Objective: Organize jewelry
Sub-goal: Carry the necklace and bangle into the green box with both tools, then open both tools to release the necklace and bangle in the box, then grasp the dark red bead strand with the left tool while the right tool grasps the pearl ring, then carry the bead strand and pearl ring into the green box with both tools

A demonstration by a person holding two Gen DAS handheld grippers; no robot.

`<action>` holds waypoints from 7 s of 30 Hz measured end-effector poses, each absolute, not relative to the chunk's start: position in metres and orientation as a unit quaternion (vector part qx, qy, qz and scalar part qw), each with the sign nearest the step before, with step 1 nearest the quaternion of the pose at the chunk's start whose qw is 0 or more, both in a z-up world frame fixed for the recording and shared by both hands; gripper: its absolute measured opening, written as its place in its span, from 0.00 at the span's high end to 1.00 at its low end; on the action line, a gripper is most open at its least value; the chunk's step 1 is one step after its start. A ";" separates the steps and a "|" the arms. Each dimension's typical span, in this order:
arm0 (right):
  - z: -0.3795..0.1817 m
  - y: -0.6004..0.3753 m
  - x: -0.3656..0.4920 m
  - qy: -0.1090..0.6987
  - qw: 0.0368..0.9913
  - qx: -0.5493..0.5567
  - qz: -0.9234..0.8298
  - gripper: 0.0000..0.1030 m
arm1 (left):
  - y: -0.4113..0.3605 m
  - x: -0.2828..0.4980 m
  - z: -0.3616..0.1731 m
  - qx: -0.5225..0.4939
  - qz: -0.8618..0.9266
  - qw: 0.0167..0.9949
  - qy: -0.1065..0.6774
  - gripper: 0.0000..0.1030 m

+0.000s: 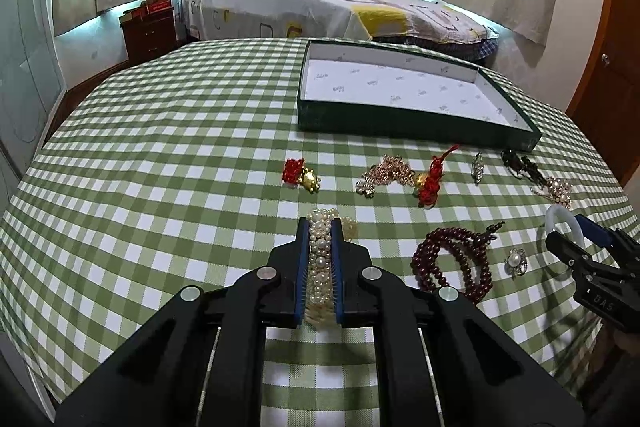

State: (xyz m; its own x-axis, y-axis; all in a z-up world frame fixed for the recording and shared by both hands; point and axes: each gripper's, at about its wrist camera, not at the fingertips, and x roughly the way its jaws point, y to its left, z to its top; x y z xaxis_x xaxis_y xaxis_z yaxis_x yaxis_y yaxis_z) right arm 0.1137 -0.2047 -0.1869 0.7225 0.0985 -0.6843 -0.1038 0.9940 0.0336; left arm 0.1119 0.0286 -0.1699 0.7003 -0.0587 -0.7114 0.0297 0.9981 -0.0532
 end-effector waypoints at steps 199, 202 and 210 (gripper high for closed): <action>-0.181 -0.201 0.106 0.360 0.926 0.026 0.110 0.72 | -0.052 0.115 -0.188 0.005 -0.116 0.923 0.368 0.89; -0.173 -0.198 0.110 0.352 0.929 0.024 0.113 0.72 | -0.052 0.120 -0.179 0.000 -0.118 0.926 0.360 0.89; -0.149 -0.195 0.139 0.330 0.937 0.021 0.114 0.72 | -0.055 0.151 -0.155 -0.010 -0.127 0.934 0.335 0.89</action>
State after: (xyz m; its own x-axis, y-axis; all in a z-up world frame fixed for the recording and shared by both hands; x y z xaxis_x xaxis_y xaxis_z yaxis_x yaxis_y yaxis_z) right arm 0.1394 -0.1950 -0.1488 0.7570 0.2269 -0.6127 -0.1991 0.9733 0.1144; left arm 0.1514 -0.0547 -0.1549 0.7432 -0.2441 -0.6230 0.2306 0.9675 -0.1040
